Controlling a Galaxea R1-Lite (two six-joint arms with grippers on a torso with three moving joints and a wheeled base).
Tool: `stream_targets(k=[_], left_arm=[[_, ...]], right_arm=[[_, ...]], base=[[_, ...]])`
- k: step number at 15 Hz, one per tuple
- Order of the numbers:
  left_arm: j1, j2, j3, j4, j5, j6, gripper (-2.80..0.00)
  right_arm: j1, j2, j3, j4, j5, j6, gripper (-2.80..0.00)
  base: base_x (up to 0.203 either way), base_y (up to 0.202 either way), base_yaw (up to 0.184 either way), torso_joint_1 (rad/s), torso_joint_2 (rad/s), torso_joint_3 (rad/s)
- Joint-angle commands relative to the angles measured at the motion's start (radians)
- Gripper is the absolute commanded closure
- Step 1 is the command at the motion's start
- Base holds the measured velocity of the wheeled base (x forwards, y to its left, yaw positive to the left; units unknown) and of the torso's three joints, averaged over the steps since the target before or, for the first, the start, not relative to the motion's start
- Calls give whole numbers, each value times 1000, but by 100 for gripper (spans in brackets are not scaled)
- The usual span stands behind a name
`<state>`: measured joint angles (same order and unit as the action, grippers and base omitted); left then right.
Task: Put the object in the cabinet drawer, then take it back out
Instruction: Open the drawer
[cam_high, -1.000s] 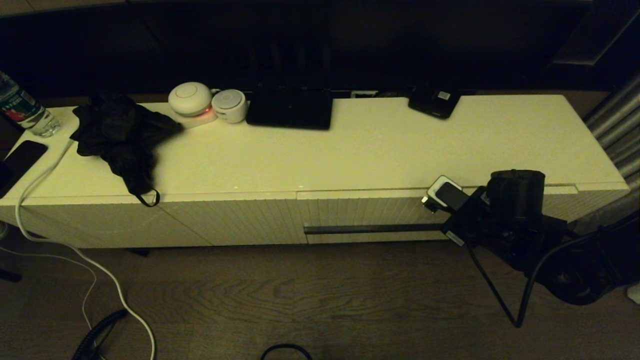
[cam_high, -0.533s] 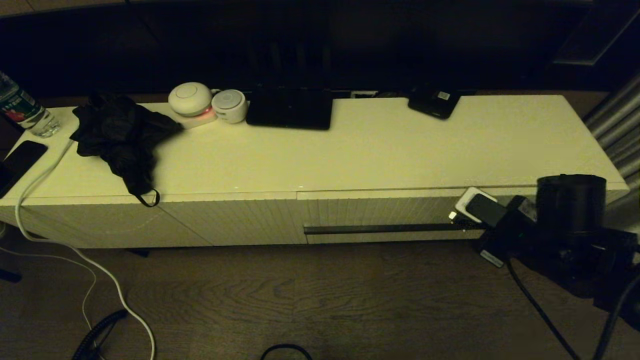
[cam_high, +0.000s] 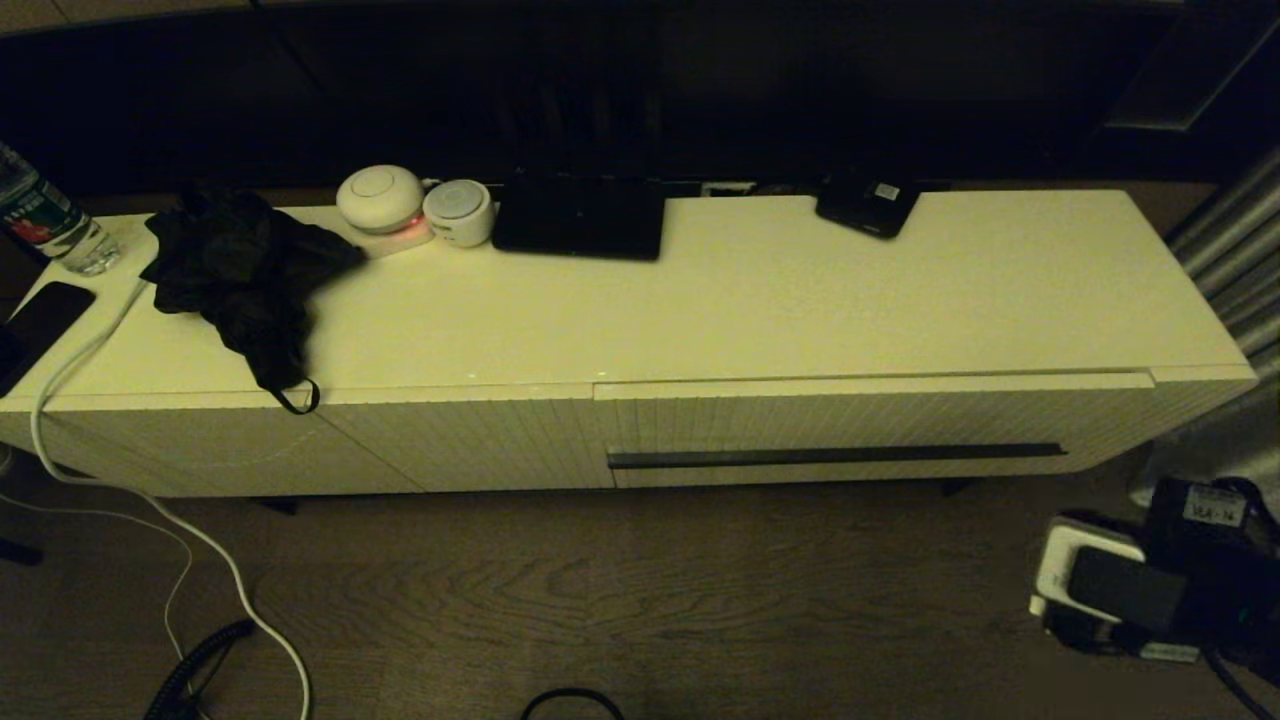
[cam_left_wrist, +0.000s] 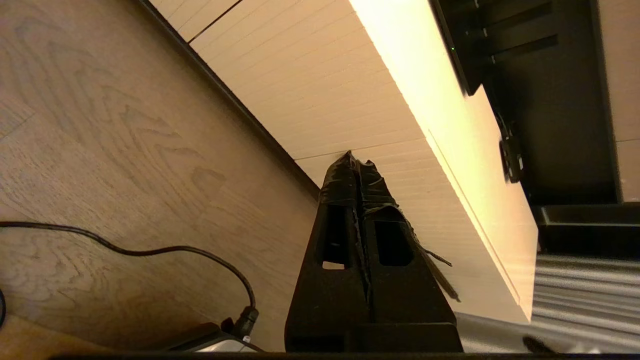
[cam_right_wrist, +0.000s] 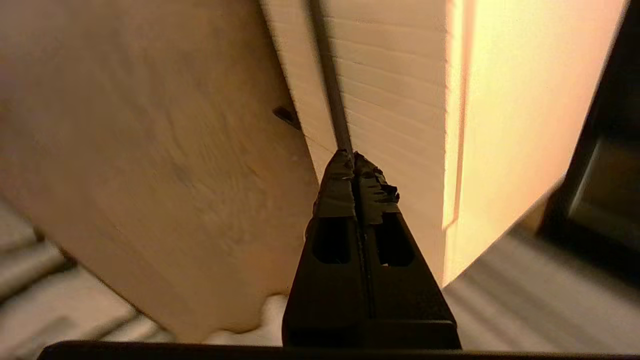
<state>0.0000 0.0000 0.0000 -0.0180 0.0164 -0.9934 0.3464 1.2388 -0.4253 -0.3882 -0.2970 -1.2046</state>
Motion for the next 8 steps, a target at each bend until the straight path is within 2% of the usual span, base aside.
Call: stream_targets(k=[1,3,8], left_arm=[[0,-2,0,0,1,-5,0],[0,-2,0,0,1,-5,0],[0,-2,0,0,1,-5,0]], right_arm=[[2,-61,2,28,94,-56,0],[1,-21,6,27,164,-91,0],[0,172,8,14,313,-98,0]], base=[[0,0,0,0,0,0],[0,0,0,0,0,0],[0,0,0,0,0,0]])
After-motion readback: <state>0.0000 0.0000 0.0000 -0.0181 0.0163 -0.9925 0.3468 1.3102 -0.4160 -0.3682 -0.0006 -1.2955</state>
